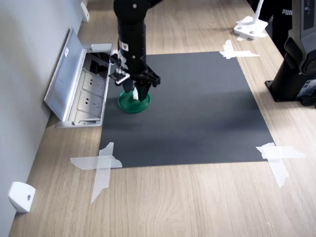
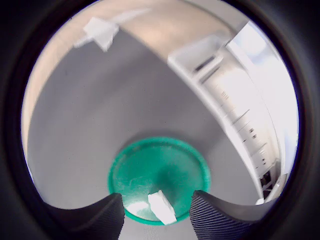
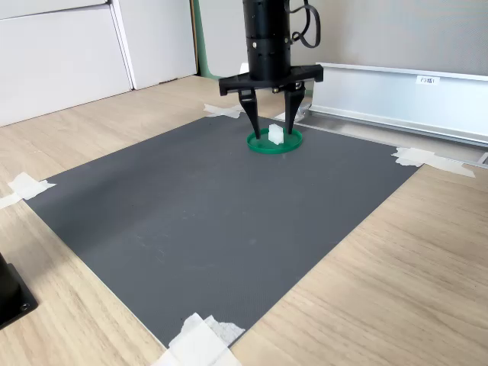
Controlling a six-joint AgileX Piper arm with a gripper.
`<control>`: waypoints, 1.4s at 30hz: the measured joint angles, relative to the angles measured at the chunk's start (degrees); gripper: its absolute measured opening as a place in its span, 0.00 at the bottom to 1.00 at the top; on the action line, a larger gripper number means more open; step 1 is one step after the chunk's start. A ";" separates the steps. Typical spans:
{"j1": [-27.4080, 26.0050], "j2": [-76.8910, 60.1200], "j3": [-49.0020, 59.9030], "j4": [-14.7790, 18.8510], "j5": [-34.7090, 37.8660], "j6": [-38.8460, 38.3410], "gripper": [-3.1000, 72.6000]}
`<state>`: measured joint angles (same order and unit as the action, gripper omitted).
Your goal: Grasp a white terminal and put it on the green lid.
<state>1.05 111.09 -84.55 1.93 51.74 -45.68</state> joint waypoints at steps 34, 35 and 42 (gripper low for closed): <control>0.00 -85.94 52.48 1.84 -26.19 41.69 0.03; 0.00 -87.02 54.09 2.09 -26.20 41.69 0.03; 0.00 -94.68 61.88 2.47 -25.99 41.84 0.03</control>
<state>1.05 16.41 -22.67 4.40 25.75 -3.84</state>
